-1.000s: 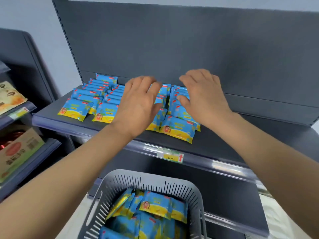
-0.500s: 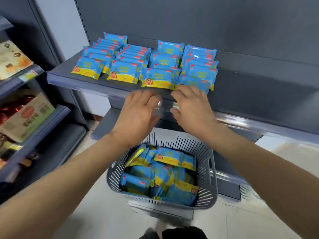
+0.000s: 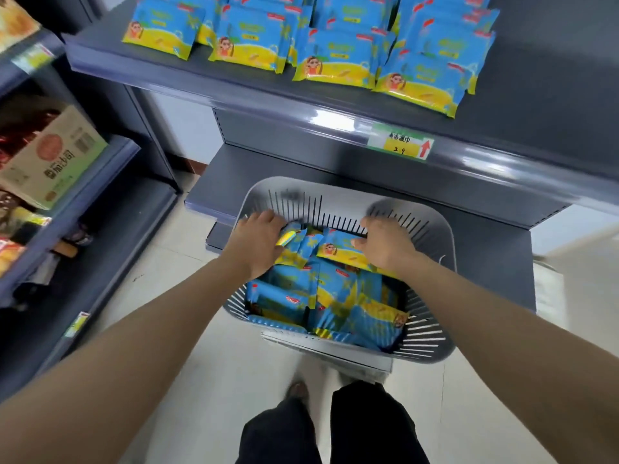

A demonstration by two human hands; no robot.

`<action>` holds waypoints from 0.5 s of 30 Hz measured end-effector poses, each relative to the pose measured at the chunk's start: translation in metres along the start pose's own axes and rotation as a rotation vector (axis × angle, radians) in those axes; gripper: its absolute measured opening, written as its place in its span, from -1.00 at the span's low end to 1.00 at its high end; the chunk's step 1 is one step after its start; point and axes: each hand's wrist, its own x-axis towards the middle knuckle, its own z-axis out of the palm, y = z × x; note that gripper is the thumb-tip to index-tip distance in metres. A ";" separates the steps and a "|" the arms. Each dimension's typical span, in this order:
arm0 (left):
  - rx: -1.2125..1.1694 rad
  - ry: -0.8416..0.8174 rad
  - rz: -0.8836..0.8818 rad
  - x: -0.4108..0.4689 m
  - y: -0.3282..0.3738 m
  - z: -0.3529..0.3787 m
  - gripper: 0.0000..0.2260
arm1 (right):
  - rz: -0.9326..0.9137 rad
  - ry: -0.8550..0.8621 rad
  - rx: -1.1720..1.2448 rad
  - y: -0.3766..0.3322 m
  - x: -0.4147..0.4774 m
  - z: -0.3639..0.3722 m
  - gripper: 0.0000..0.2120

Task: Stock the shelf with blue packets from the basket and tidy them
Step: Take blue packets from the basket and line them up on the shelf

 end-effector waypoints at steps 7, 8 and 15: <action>-0.205 -0.236 -0.121 0.026 -0.002 0.046 -0.48 | 0.169 -0.194 0.232 0.025 0.021 0.043 -0.37; -0.234 -0.266 -0.144 0.028 -0.002 0.051 -0.46 | 0.197 -0.204 0.278 0.026 0.024 0.047 -0.35; -0.334 -0.237 -0.202 0.039 -0.006 0.074 -0.55 | 0.324 -0.162 0.304 0.024 0.041 0.062 -0.31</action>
